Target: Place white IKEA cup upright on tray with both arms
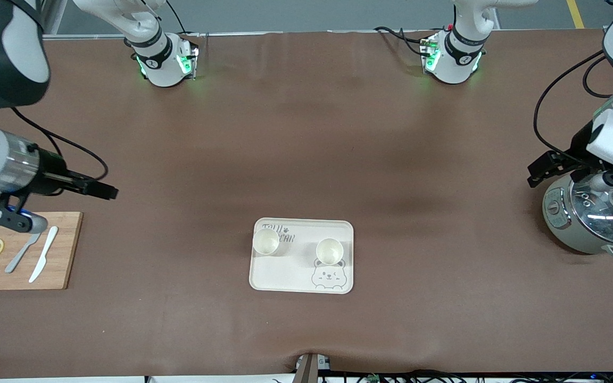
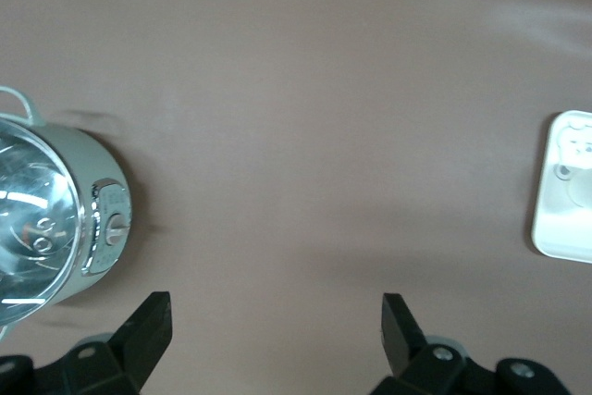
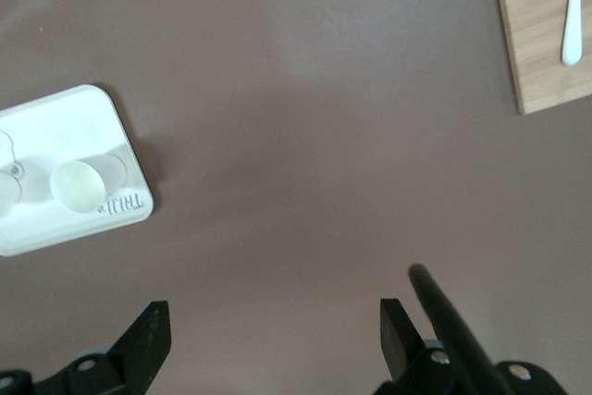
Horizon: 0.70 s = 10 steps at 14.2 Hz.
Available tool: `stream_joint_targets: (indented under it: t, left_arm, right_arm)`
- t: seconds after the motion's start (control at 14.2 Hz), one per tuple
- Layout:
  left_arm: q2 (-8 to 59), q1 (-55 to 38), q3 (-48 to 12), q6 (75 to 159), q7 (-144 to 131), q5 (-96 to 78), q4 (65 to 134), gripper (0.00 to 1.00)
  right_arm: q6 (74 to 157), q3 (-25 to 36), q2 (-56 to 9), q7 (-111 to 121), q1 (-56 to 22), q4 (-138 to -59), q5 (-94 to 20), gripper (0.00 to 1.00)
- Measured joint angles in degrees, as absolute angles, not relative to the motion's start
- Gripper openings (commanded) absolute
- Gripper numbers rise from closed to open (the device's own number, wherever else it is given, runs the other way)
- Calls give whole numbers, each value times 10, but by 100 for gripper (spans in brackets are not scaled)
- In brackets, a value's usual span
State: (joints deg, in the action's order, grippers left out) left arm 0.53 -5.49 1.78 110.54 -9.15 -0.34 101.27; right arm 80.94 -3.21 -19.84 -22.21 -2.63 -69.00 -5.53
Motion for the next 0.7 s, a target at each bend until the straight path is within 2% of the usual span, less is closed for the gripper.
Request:
stream_joint_targets:
  t: [0.7]
  left_arm:
    - [16,-53,5,1105,-91,-3,1005,100]
  right_arm:
    - [825,1,-82,-42,-1,-808,-33,100]
